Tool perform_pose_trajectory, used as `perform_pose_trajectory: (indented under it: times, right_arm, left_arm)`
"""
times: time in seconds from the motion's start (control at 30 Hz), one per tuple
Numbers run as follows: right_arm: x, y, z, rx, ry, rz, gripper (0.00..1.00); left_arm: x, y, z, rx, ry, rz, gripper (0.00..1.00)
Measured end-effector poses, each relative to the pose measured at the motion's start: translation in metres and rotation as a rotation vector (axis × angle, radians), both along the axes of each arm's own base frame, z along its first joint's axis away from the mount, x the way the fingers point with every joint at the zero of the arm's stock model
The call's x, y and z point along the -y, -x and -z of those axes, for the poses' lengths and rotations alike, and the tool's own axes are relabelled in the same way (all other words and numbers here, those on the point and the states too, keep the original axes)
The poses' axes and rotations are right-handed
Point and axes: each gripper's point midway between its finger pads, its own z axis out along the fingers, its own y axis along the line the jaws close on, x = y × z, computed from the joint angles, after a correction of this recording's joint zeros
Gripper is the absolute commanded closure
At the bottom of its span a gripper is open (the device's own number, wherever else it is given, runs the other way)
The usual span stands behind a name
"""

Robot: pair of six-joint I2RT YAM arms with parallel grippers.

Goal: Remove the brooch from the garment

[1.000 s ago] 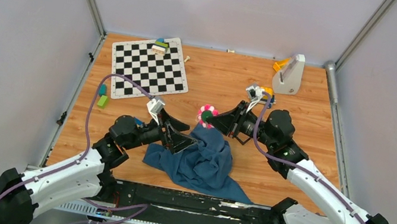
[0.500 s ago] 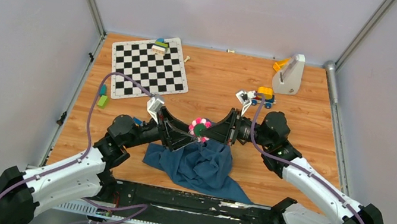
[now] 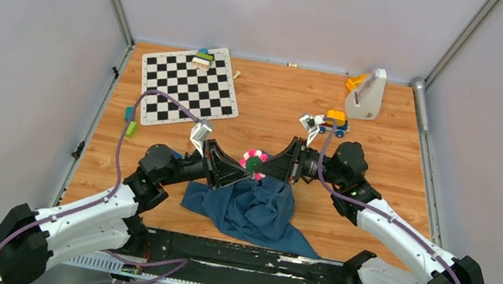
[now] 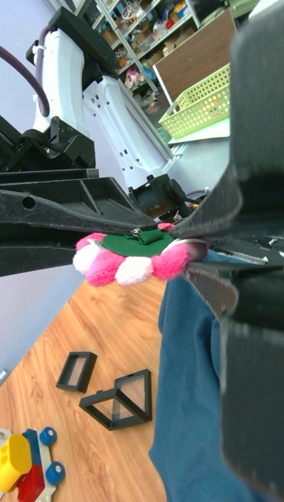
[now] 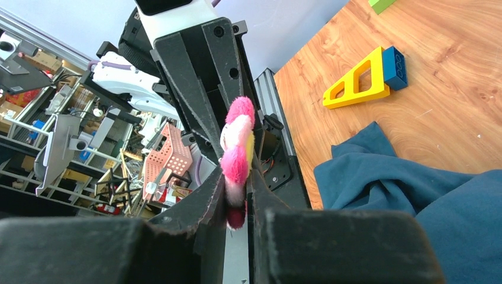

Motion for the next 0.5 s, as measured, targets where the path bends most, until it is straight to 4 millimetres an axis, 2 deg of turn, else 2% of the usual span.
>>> perform_pose_trajectory:
  times: [0.07,0.17,0.33,0.4,0.5]
  right_arm:
    - [0.000,-0.001,-0.001,0.005,-0.003,0.003,0.79]
    - [0.000,-0.001,-0.002,0.008,-0.005,0.003,0.70]
    - [0.004,0.003,0.003,0.001,0.007,0.012,0.46]
    - [0.007,0.005,0.005,0.007,0.012,0.022,0.42]
    - [0.011,0.007,0.004,0.021,0.014,0.037,0.42]
  left_arm:
    - [0.000,0.000,0.000,-0.005,0.002,0.000,1.00]
    - [-0.001,0.000,-0.001,-0.015,0.004,-0.006,1.00]
    - [-0.006,-0.007,0.002,-0.038,-0.006,-0.054,1.00]
    - [-0.007,-0.009,0.002,-0.044,-0.005,-0.067,1.00]
    - [-0.007,-0.011,0.003,-0.053,-0.005,-0.073,1.00]
